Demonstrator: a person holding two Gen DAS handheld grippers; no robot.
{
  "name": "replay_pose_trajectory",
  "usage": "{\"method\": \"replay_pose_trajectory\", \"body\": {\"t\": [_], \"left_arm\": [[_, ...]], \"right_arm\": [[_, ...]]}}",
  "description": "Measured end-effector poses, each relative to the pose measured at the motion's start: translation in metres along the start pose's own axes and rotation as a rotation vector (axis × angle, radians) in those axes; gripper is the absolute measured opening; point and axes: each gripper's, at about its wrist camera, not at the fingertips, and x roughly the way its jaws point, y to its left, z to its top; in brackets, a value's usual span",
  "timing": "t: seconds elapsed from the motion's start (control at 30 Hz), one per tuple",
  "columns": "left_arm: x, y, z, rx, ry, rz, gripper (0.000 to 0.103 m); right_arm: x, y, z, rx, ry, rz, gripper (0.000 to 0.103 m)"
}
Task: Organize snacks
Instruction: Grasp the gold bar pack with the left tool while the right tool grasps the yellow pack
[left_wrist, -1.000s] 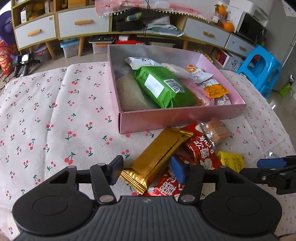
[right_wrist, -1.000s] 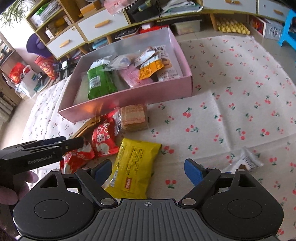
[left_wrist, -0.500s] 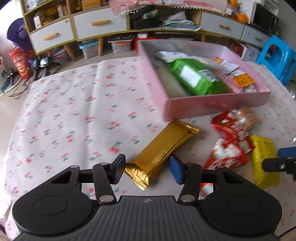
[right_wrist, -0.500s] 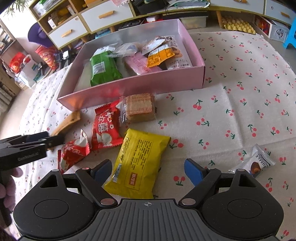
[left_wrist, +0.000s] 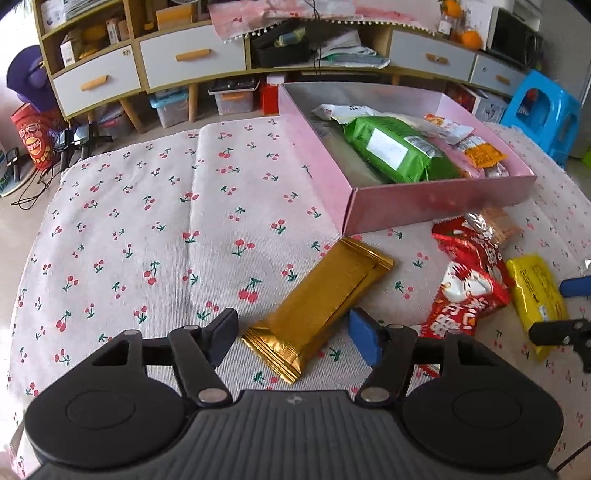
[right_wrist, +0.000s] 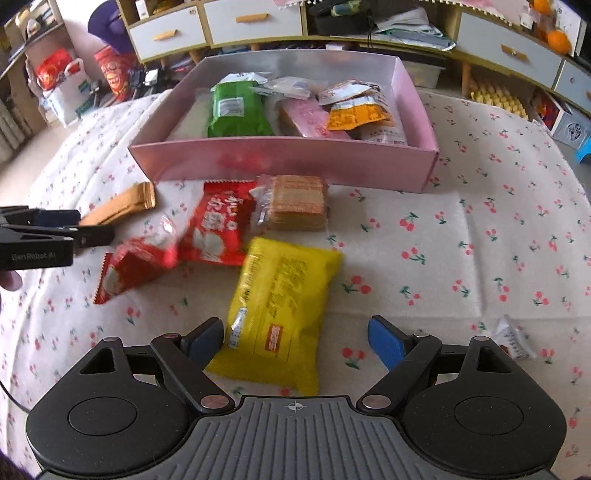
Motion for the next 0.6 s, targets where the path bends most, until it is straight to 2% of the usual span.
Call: {"method": "replay_pose_trajectory", "body": {"t": [0.17, 0.23, 0.4, 0.6], "left_arm": [[-0.004, -0.005, -0.002, 0.049, 0.041, -0.063, 0.063], [-0.004, -0.006, -0.002, 0.069, 0.039, -0.060, 0.063], [0.000, -0.004, 0.000, 0.026, 0.010, -0.041, 0.062], [0.003, -0.008, 0.002, 0.016, -0.029, -0.022, 0.052]], "right_arm": [[-0.003, -0.022, -0.001, 0.018, 0.007, -0.019, 0.087], [-0.004, -0.027, -0.002, 0.027, 0.007, -0.014, 0.087], [-0.004, -0.023, -0.003, 0.009, -0.005, -0.010, 0.087], [-0.002, -0.013, -0.001, -0.017, -0.023, -0.008, 0.086]]}}
